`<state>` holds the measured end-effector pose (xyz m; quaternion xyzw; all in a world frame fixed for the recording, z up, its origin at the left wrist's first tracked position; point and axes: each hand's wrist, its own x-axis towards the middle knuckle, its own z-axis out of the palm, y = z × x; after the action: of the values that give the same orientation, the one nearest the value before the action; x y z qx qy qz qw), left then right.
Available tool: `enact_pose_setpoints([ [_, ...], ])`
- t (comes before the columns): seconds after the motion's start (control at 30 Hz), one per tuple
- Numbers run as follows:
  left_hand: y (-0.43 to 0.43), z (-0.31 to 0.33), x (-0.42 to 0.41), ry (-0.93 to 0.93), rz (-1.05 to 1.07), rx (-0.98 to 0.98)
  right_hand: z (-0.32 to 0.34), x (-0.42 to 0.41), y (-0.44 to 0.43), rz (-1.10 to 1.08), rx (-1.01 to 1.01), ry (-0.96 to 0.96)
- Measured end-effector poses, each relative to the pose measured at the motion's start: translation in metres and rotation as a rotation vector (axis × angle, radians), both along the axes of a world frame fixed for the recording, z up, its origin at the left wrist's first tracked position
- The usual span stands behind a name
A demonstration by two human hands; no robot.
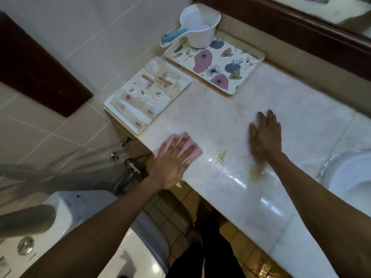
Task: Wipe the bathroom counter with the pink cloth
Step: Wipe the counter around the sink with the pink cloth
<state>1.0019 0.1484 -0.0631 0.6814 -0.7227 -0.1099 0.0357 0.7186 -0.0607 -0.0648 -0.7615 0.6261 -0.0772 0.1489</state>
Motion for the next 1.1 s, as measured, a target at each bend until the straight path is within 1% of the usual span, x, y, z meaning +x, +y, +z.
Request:
enact_pose_setpoints([
  [0.03, 0.002, 0.002, 0.015, -0.011, -0.035, -0.006, 0.001, -0.003, 0.004, -0.003, 0.005, -0.004],
  [0.07, -0.001, 0.0, 0.029, -0.022, -0.022, 0.005, 0.001, -0.007, 0.007, 0.0, 0.01, -0.007],
  [0.17, -0.033, 0.002, 0.038, -0.025, 0.19, 0.065, 0.004, -0.023, 0.016, -0.008, 0.014, -0.048],
  [0.23, -0.058, 0.014, 0.004, 0.036, 0.345, 0.052, 0.004, -0.039, 0.022, -0.021, 0.013, -0.078],
  [0.3, -0.078, 0.024, -0.043, 0.109, 0.369, 0.003, 0.002, -0.054, 0.029, -0.027, 0.012, -0.089],
  [0.37, -0.083, 0.026, -0.088, 0.169, 0.252, -0.047, 0.002, -0.067, 0.038, -0.038, 0.009, -0.103],
  [0.47, -0.053, 0.012, -0.128, 0.158, -0.031, -0.147, 0.004, -0.079, 0.05, -0.074, -0.005, -0.115],
  [0.53, -0.02, 0.002, -0.119, 0.125, -0.2, -0.2, 0.004, -0.087, 0.059, -0.101, -0.004, -0.123],
  [0.6, 0.002, 0.0, -0.084, 0.06, -0.293, -0.187, 0.005, -0.095, 0.065, -0.123, -0.001, -0.129],
  [0.63, 0.006, 0.0, -0.063, 0.01, -0.299, -0.165, 0.006, -0.099, 0.069, -0.128, 0.001, -0.124],
  [0.7, -0.006, -0.003, -0.026, -0.077, -0.203, -0.105, 0.008, -0.107, 0.078, -0.13, 0.015, -0.104],
  [0.77, -0.033, -0.002, -0.016, -0.08, -0.01, -0.067, 0.008, -0.112, 0.088, -0.135, 0.018, -0.086],
  [0.83, -0.058, 0.0, -0.039, -0.03, 0.183, -0.056, 0.006, -0.119, 0.098, -0.132, 0.004, -0.07],
  [0.87, -0.064, 0.001, -0.058, -0.002, 0.248, -0.066, 0.006, -0.122, 0.101, -0.125, 0.001, -0.057],
  [0.9, -0.065, -0.001, -0.079, 0.021, 0.263, -0.064, 0.006, -0.124, 0.103, -0.118, 0.006, -0.045],
  [0.93, -0.06, -0.004, -0.101, 0.04, 0.213, -0.06, 0.007, -0.126, 0.105, -0.115, 0.015, -0.035],
  [1.0, -0.029, -0.009, -0.134, 0.033, -0.008, -0.057, 0.009, -0.131, 0.108, -0.105, 0.023, -0.016],
  [1.03, -0.009, -0.008, -0.137, 0.022, -0.124, -0.048, 0.01, -0.133, 0.11, -0.098, 0.012, -0.008],
  [1.1, 0.016, -0.004, -0.116, 0.019, -0.316, -0.068, 0.013, -0.14, 0.114, -0.087, -0.027, 0.023],
])
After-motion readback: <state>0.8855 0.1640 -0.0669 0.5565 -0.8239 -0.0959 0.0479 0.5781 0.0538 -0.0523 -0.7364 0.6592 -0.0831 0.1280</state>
